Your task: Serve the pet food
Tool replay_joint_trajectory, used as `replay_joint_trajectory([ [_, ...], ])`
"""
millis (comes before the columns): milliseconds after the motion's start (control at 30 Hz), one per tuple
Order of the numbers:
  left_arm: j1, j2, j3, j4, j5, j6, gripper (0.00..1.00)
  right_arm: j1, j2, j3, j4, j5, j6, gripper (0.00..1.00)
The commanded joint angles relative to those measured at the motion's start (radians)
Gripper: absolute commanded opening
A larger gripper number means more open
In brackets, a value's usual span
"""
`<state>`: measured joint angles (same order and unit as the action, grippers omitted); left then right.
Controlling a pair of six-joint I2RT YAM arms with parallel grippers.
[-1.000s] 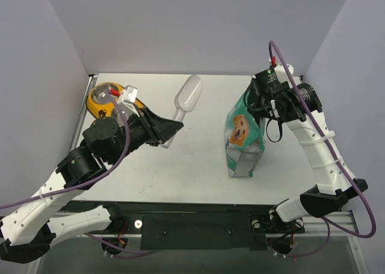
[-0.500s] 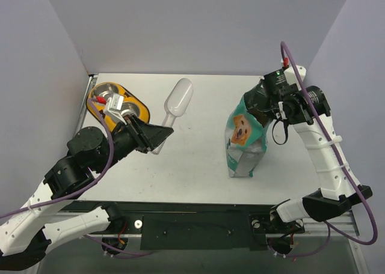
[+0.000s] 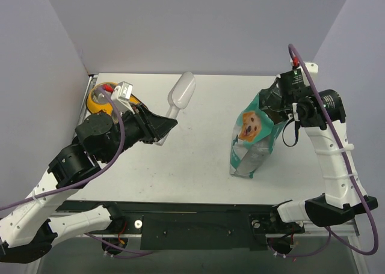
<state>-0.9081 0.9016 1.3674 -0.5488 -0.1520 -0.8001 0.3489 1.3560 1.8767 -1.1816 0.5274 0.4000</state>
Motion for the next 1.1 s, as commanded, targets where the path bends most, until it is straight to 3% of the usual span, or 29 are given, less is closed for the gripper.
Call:
replay_joint_trajectory([
  [0,0.029,0.026,0.056,0.004,0.034,0.021,0.00,0.087,0.008,0.036,0.065,0.138,-0.093,0.00],
  [67,0.041,0.036,0.058,-0.002,0.058,0.016,0.00,0.172,0.029,0.051,0.063,0.204,-0.125,0.00],
  [300,0.087,0.003,0.047,-0.036,0.055,0.012,0.00,0.278,0.081,0.018,0.120,-0.048,-0.144,0.00],
  [467,0.107,-0.021,0.074,-0.126,0.040,0.022,0.00,0.393,0.141,0.021,0.204,-0.115,-0.110,0.00],
  [833,0.115,-0.078,0.096,-0.286,-0.043,0.026,0.00,0.558,0.397,0.282,0.220,-0.101,0.025,0.00],
  [933,0.117,-0.081,0.104,-0.325,-0.057,0.022,0.00,0.570,0.407,0.257,0.220,-0.080,0.045,0.00],
  [1067,0.117,-0.078,0.099,-0.336,-0.054,0.003,0.00,0.556,0.361,0.181,0.179,0.057,0.099,0.00],
])
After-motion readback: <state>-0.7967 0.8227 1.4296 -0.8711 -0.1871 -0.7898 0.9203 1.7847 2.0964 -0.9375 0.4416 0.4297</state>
